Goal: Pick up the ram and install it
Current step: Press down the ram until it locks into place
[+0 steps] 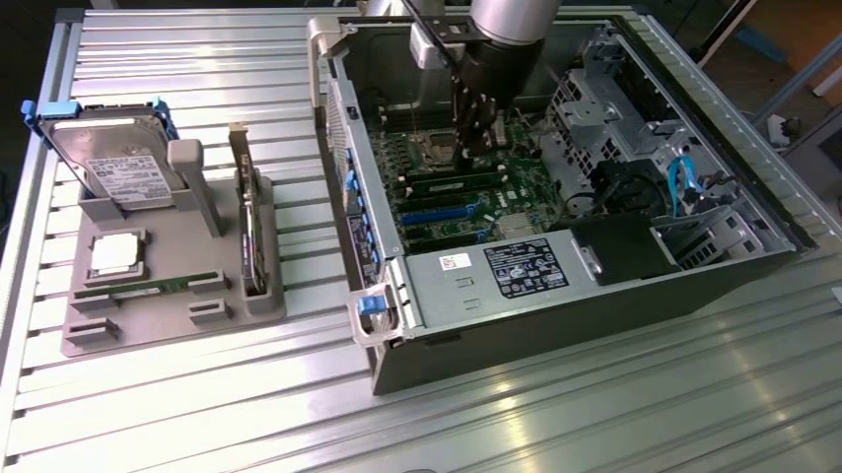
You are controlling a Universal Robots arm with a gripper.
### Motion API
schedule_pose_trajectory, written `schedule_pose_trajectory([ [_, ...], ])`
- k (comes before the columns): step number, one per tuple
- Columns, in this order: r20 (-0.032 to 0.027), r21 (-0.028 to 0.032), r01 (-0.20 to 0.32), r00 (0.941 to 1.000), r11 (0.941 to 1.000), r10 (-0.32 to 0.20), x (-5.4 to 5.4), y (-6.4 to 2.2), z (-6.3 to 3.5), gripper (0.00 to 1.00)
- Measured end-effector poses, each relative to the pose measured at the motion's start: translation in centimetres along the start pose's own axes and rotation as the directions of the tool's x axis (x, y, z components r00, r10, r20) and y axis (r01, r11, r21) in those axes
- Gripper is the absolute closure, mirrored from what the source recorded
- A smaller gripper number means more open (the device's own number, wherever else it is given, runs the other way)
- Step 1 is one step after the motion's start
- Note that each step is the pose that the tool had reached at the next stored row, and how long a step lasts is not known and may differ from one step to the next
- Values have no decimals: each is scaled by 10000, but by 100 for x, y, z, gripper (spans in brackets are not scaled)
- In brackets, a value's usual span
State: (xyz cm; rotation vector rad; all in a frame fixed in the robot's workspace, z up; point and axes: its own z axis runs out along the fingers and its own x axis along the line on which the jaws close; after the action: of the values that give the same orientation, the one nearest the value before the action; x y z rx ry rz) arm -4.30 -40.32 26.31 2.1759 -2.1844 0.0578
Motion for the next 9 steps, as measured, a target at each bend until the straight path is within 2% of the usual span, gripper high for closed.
schedule_pose_trajectory([
  [5, -3, 0, -1, 10000, 10000, 1, 7, 1, -95, 89],
  [9, -11, 0, 0, 10000, 10000, 0, 14, 3, -212, 89],
])
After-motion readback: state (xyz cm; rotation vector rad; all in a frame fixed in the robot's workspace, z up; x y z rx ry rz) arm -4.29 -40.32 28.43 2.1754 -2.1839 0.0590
